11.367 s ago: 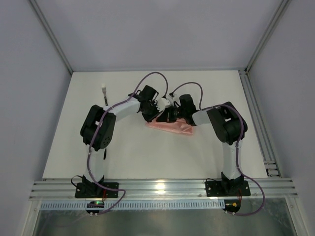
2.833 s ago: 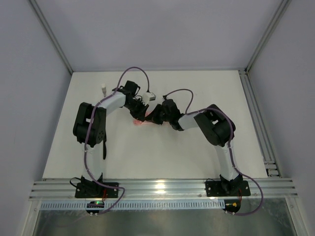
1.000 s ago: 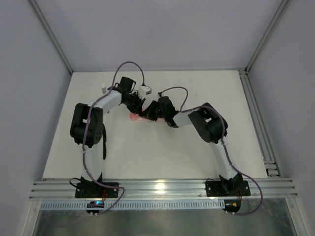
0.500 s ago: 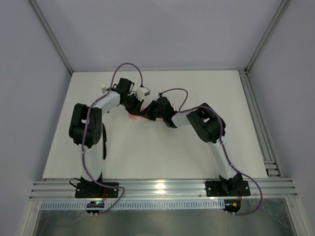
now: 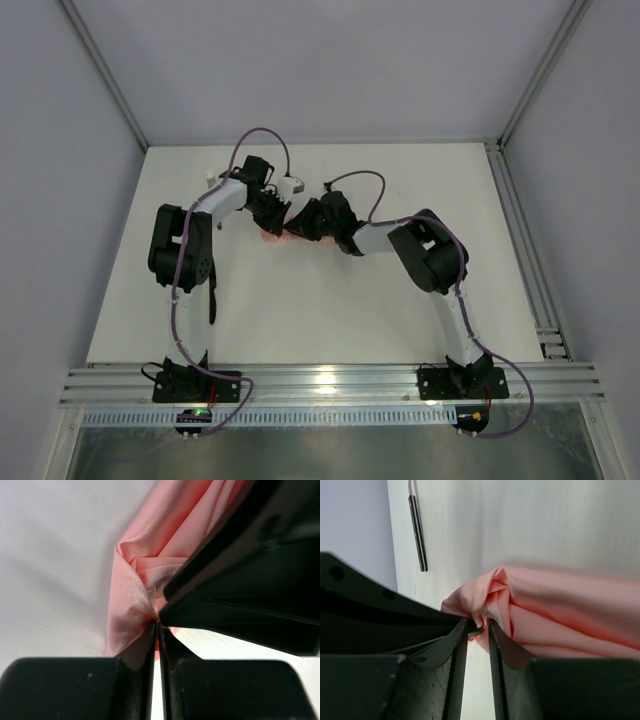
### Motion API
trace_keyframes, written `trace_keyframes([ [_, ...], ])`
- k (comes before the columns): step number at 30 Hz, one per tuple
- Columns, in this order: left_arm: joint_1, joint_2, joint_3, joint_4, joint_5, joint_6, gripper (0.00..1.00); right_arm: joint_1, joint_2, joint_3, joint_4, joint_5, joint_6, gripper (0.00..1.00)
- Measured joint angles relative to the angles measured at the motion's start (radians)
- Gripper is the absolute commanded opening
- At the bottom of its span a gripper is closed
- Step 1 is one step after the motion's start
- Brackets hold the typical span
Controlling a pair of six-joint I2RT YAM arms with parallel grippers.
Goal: Fold the napkin into a case and place the utensils inside
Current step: Stuff the top corner of the smaller-rectangle-folded napkin into the folded napkin, then pick up the smaller rectangle-folded napkin from the center of the board.
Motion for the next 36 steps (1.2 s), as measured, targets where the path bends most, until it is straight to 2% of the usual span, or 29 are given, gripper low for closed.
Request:
trace_keyframes([
  [5, 0.0, 0.002, 0.003, -0.003, 0.0, 0.001, 0.06, -0.02, -0.15, -0.082, -0.078, -0.025, -0.121, 0.33],
  [12, 0.0, 0.003, 0.003, -0.006, 0.003, 0.023, 0.07, -0.066, -0.388, -0.168, -0.264, -0.088, -0.348, 0.33],
  [15, -0.006, 0.0, -0.005, -0.001, -0.001, 0.044, 0.07, -0.102, -0.504, -0.199, -0.354, -0.094, -0.523, 0.35],
  [16, -0.01, -0.006, -0.014, 0.007, -0.007, 0.054, 0.07, -0.12, -0.549, -0.214, -0.37, -0.093, -0.581, 0.39],
  [19, -0.038, -0.03, -0.048, 0.035, -0.052, 0.088, 0.07, -0.176, -0.69, -0.253, -0.396, -0.045, -0.749, 0.44],
  [22, -0.073, -0.04, -0.06, 0.042, -0.09, 0.124, 0.07, -0.212, -0.82, -0.251, -0.388, 0.064, -0.949, 0.56],
  [23, -0.08, -0.042, -0.062, 0.043, -0.094, 0.131, 0.07, -0.213, -0.85, -0.251, -0.372, 0.09, -1.004, 0.74],
  [24, -0.087, -0.044, -0.065, 0.043, -0.097, 0.146, 0.07, -0.212, -0.885, -0.252, -0.349, 0.116, -1.061, 0.97],
  [25, -0.092, -0.048, -0.07, 0.043, -0.1, 0.156, 0.07, -0.21, -0.918, -0.261, -0.304, 0.151, -1.107, 0.99],
  [27, -0.1, -0.057, -0.084, 0.05, -0.106, 0.185, 0.07, -0.211, -0.988, -0.319, -0.156, 0.22, -1.171, 0.99],
  [29, -0.112, -0.067, -0.098, 0.057, -0.124, 0.217, 0.07, -0.256, -1.042, -0.358, -0.099, 0.192, -1.167, 0.99],
  [31, -0.127, -0.079, -0.116, 0.068, -0.149, 0.247, 0.08, -0.342, -1.023, -0.299, -0.153, 0.116, -1.131, 0.92],
  [32, -0.138, -0.086, -0.135, 0.08, -0.169, 0.275, 0.08, -0.384, -0.982, -0.226, -0.233, 0.076, -1.117, 0.88],
  [36, -0.182, -0.129, -0.199, 0.122, -0.219, 0.342, 0.08, -0.446, -0.791, -0.016, -0.441, -0.006, -1.086, 0.88],
])
